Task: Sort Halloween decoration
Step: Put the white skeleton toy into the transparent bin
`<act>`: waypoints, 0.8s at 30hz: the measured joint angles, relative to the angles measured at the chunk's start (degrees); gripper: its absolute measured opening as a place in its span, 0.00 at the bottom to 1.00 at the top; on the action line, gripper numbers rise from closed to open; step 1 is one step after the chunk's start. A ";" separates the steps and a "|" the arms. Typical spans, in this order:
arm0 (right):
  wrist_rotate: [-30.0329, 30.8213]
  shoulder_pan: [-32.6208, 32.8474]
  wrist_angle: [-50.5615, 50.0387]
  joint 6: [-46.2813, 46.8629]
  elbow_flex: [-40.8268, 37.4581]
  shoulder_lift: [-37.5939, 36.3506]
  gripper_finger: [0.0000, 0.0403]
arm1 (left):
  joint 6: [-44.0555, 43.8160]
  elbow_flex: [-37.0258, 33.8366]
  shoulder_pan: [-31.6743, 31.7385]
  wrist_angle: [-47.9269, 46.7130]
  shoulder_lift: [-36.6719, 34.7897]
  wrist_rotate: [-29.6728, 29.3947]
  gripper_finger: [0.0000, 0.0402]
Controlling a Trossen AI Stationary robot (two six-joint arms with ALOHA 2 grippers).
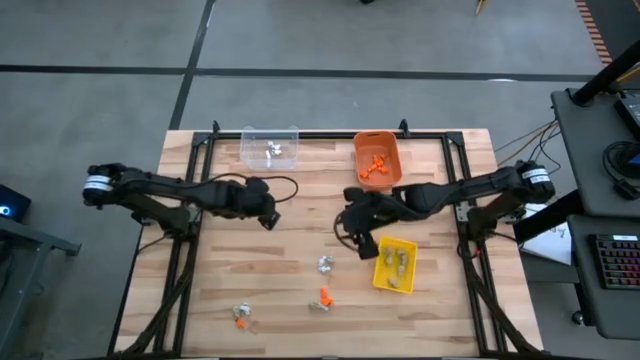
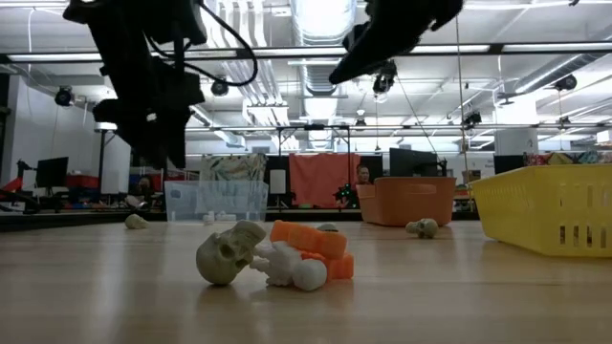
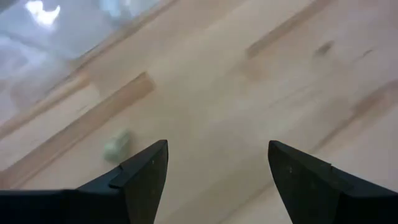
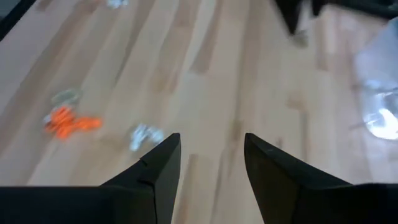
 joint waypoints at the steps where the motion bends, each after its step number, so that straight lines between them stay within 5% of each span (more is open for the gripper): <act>1: -0.05 -0.61 0.70 -0.21 0.00 0.00 0.41 | 0.03 0.21 0.27 -0.23 0.53 0.83 0.64; 15: -0.09 -9.57 -1.31 18.09 -4.21 0.00 0.34 | 1.39 0.52 -3.51 -0.21 4.33 17.25 0.64; 24: -0.32 -10.00 -4.92 14.87 -3.65 -0.02 0.28 | -8.54 3.42 -13.20 0.46 4.40 29.98 0.64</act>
